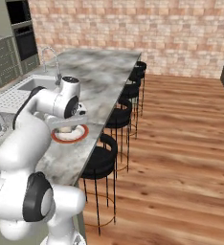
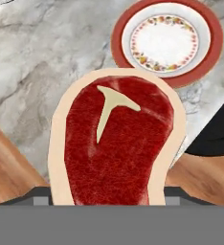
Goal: Take the steak from the fridge and place it on the digital scale on the counter by the fridge. Wait a few seconds for a reading, then move it to the plate on the dining counter.
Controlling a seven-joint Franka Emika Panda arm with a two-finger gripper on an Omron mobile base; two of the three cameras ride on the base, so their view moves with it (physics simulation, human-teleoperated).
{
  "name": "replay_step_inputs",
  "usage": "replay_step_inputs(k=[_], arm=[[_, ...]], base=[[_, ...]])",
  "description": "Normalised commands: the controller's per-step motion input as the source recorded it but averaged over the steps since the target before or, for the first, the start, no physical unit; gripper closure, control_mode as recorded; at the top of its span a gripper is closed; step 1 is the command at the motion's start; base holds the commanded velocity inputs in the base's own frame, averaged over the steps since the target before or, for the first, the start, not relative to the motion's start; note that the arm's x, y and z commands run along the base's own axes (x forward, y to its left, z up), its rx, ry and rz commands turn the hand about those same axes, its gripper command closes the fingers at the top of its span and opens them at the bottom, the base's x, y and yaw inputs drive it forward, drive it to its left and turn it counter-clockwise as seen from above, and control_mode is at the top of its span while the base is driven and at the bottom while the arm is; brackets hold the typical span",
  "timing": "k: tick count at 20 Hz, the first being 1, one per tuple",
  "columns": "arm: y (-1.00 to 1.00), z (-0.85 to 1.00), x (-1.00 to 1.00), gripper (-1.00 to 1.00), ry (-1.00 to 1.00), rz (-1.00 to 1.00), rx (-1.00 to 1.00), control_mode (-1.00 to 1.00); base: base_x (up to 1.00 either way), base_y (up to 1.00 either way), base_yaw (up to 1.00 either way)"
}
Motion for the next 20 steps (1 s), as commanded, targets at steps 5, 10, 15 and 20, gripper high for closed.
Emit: replay_step_inputs(k=[5, 10, 15, 20], arm=[[0.31, -0.50, 0.70, 1.00, 0.07, 0.09, 0.00, -1.00], [0.37, -0.49, 0.40, 1.00, 0.00, 0.08, -0.01, -1.00], [0.18, -0.53, 0.49, 1.00, -0.03, 0.05, 0.00, -1.00], [0.00, -0.43, 0.49, 1.00, -0.08, 0.03, 0.00, -1.00]], base=[[0.00, 0.00, 0.00], [0.00, 0.00, 0.00], [0.00, 0.00, 0.00], [0.00, 0.00, 0.00]])
